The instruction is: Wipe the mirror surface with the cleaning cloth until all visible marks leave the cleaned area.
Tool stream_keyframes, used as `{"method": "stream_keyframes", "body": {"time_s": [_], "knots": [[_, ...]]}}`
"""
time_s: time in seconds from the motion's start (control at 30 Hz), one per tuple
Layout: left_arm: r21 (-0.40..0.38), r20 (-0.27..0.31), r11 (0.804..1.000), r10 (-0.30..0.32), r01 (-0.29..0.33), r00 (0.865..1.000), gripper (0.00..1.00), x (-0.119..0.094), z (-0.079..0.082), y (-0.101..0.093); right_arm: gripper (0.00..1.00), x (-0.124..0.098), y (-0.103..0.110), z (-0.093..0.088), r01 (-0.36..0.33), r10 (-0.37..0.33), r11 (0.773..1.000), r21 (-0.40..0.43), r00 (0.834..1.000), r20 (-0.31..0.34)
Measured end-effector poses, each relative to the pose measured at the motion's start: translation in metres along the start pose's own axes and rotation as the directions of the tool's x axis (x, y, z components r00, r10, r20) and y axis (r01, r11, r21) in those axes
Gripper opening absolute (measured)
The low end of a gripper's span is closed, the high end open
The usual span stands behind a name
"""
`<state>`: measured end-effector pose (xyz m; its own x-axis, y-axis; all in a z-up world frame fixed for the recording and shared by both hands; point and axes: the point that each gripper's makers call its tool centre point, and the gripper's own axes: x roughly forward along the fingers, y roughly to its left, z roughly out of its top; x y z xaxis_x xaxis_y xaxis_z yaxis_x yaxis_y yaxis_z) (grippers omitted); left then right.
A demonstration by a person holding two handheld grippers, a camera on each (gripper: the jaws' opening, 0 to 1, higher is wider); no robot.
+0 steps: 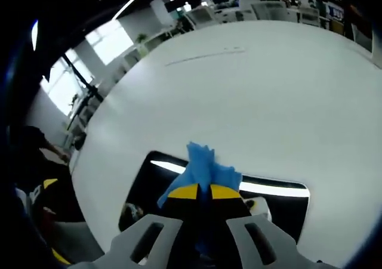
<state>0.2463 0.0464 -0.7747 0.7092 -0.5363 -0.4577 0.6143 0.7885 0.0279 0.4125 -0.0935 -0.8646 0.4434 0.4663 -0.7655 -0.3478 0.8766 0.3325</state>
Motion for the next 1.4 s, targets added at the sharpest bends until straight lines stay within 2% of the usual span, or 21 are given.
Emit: {"method": "stream_keyframes", "body": {"time_s": [0.73, 0.97, 1.27, 1.4], "knots": [[0.006, 0.014, 1.000, -0.014, 0.014, 1.000, 0.97, 0.000, 0.003, -0.005, 0.00, 0.033, 0.060, 0.007, -0.022, 0.021, 1.000, -0.018, 0.999, -0.039], [0.011, 0.009, 1.000, -0.018, 0.018, 1.000, 0.97, 0.000, 0.001, -0.005, 0.00, 0.041, 0.067, 0.010, -0.020, 0.019, 1.000, -0.013, 0.999, -0.046], [0.012, 0.008, 0.998, -0.054, 0.054, 0.999, 0.98, 0.000, 0.002, -0.013, 0.00, 0.039, 0.066, 0.009, -0.023, 0.024, 1.000, 0.018, 0.998, -0.059], [0.006, 0.017, 0.999, -0.052, 0.052, 0.998, 0.98, 0.000, 0.004, -0.012, 0.00, 0.041, 0.065, 0.010, -0.023, 0.024, 1.000, 0.002, 0.997, -0.074]]}}
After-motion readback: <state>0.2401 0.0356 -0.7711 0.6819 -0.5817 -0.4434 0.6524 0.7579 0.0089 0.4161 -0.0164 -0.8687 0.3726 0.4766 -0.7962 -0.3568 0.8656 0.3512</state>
